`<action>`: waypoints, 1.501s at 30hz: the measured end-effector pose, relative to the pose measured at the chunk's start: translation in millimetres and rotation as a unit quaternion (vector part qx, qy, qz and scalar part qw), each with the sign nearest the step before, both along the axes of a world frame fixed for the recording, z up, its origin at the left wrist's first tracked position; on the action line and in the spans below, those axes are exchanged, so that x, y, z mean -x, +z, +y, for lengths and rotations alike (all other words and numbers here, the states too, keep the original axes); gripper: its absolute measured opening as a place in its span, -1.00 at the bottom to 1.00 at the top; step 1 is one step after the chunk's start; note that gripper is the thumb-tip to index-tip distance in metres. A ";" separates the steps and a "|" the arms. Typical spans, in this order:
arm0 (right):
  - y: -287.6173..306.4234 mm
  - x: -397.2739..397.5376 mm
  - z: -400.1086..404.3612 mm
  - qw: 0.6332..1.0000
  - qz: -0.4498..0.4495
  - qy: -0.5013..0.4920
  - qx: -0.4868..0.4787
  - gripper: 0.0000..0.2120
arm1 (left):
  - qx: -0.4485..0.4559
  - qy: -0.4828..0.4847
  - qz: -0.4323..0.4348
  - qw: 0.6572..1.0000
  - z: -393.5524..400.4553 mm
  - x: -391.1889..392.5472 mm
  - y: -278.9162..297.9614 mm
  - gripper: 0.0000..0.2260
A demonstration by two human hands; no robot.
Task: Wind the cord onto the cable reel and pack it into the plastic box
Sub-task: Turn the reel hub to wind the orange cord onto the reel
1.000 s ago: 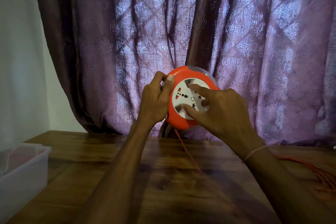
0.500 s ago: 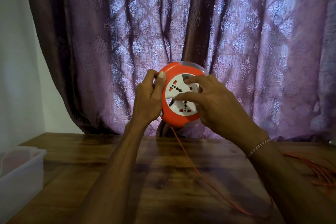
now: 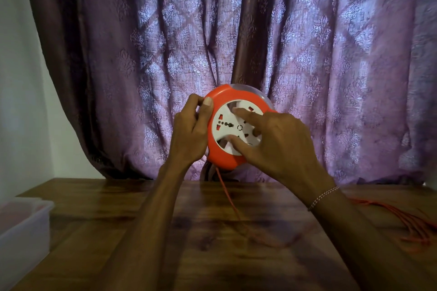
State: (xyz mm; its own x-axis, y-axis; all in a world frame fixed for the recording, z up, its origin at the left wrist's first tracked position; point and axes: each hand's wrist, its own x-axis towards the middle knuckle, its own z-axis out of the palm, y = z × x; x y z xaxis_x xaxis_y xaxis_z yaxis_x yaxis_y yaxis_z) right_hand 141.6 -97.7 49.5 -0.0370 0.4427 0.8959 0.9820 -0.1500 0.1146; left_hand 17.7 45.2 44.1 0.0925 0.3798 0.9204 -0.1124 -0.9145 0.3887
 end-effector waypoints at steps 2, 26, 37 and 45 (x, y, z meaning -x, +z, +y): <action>1.2 -0.1 -0.5 1.000 -0.001 0.014 -0.006 -0.42 | 0.005 -0.003 0.002 1.000 -0.4 -0.5 0.1 -0.75; 6.1 -4.2 -3.8 0.989 -0.125 -0.004 0.083 -0.59 | -0.016 0.004 0.006 1.000 0.3 -0.5 0.3 -0.75; 0.7 -3.1 1.4 0.999 -0.036 0.023 -0.020 -0.44 | -0.010 -0.020 -0.002 1.000 0.7 -1.7 0.3 -0.74; 4.9 -2.0 -5.2 0.997 -0.068 0.001 -0.043 -0.53 | -0.013 -0.015 -0.001 1.000 0.3 -0.2 1.2 -0.75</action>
State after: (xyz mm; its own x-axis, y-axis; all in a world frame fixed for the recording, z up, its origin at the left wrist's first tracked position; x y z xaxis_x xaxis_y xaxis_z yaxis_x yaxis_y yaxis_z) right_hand 143.5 -102.9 54.4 -0.1618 0.3646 0.9170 0.9584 -0.1635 0.2342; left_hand 17.9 45.5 45.3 0.1005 0.3532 0.9301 -0.1405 -0.9205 0.3647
